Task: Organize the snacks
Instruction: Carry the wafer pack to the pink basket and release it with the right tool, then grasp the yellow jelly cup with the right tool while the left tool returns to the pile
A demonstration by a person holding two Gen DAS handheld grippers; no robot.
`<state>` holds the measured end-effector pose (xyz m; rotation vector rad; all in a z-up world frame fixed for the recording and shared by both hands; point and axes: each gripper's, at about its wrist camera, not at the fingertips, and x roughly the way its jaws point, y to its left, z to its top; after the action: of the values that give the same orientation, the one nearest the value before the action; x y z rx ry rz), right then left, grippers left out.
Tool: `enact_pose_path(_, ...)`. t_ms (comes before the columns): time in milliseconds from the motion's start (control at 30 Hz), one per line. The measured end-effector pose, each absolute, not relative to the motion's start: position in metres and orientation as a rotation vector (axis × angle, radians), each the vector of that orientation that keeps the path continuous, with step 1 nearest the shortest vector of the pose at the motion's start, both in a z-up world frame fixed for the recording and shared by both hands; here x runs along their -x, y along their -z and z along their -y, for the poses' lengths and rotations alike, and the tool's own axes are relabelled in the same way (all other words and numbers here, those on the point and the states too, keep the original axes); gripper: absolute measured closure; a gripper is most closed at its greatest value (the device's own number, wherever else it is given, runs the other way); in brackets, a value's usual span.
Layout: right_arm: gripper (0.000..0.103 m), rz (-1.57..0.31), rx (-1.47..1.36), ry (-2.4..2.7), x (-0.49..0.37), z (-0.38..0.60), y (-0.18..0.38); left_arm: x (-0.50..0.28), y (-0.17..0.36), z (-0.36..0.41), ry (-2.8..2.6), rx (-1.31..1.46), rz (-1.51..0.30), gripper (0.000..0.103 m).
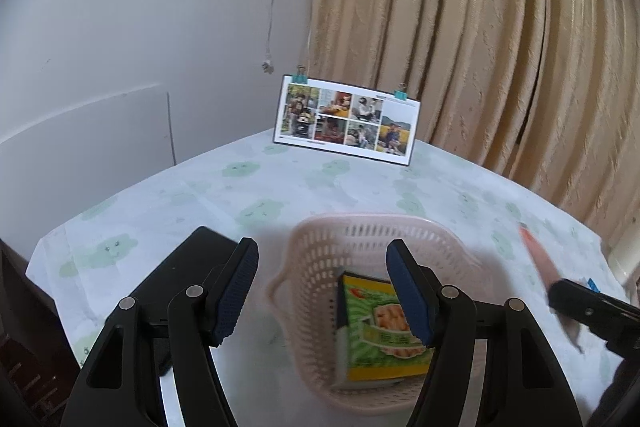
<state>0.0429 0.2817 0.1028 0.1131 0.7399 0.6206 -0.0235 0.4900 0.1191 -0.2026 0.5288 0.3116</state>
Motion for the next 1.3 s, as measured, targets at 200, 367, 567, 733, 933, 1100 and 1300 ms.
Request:
enact_pose_path(200, 0.069, -0.759, -0.103, -0.677, -0.054, -0.323, -0.101, 0.026, -0.12, -0.504, -0.323, 0.242, -0.522, 0.036)
enact_pose_path(367, 0.042, -0.766, -0.129, -0.689, -0.062, -0.332, -0.094, 0.026, -0.119, -0.507, -0.322, 0.257, -0.525, 0.028)
enact_pose_path(567, 0.042, -0.768, -0.159, -0.648, -0.067, -0.317, -0.091, 0.024, -0.117, -0.503, -0.311, 0.247, -0.531, 0.027)
enact_pose_path(733, 0.042, -0.76, -0.162, -0.604, -0.065, -0.298, -0.088, 0.023, -0.117, -0.493, -0.289, 0.229, -0.536, 0.027)
enact_pose_path(933, 0.042, -0.76, -0.162, -0.514, -0.065, -0.267, -0.08, 0.018, -0.119, -0.475, -0.255, 0.21, -0.542, 0.027)
enact_pose_path(1100, 0.042, -0.763, -0.17, -0.418, -0.066, -0.234, -0.073, 0.015, -0.121, -0.459, -0.222, 0.187, -0.545, 0.027)
enact_pose_path(1300, 0.042, -0.761, -0.197, -0.309, -0.065, -0.192, -0.065, 0.008, -0.124, -0.436, -0.177, 0.153, -0.555, 0.027)
